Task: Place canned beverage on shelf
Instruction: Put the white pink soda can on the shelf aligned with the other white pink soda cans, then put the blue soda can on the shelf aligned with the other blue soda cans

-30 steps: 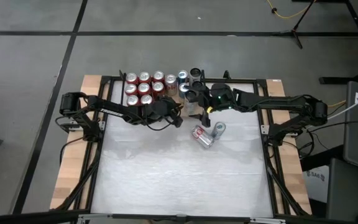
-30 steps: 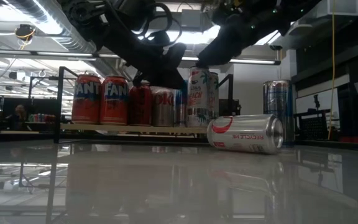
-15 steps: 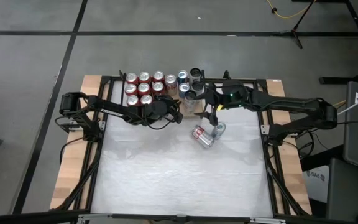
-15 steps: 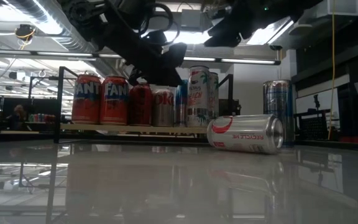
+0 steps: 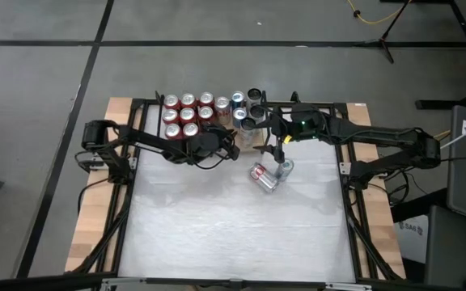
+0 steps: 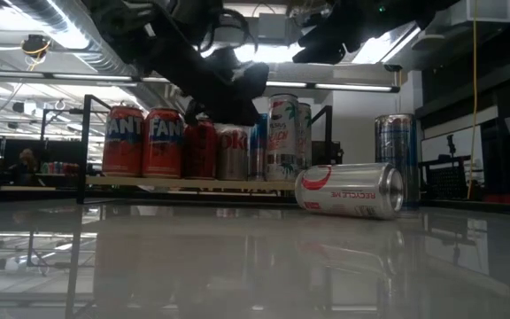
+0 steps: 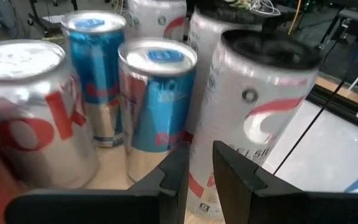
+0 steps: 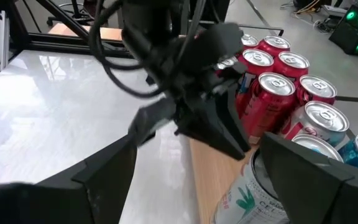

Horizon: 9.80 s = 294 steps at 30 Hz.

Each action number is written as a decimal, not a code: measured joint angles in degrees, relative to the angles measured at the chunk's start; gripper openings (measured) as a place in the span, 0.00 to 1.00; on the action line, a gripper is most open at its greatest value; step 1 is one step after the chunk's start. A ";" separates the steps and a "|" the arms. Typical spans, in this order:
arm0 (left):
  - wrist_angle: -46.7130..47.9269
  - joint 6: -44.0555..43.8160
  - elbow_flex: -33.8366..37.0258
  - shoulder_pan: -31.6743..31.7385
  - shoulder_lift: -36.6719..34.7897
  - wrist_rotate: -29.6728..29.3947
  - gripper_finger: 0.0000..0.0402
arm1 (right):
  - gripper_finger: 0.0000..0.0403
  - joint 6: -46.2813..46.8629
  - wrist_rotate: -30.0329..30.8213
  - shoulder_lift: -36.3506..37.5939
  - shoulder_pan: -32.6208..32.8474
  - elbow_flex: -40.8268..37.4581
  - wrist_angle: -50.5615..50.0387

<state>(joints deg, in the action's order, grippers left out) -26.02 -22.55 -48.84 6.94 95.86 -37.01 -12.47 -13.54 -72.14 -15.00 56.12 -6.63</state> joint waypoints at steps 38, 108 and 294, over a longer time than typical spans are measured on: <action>3.24 3.17 -7.43 -4.81 6.26 0.32 0.16 | 0.82 0.00 -2.93 1.40 0.10 0.00 -3.02; 16.42 3.06 -7.39 -20.72 -3.99 7.90 0.16 | 0.82 -31.32 4.92 0.60 7.80 0.02 -44.19; 16.53 3.67 -7.38 -20.68 -3.97 9.01 0.16 | 0.82 58.62 23.00 -2.32 7.89 0.02 -45.44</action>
<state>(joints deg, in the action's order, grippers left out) -9.50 -18.88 -56.22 -13.74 91.90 -28.00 46.15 9.46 -74.46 -7.11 56.14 -52.07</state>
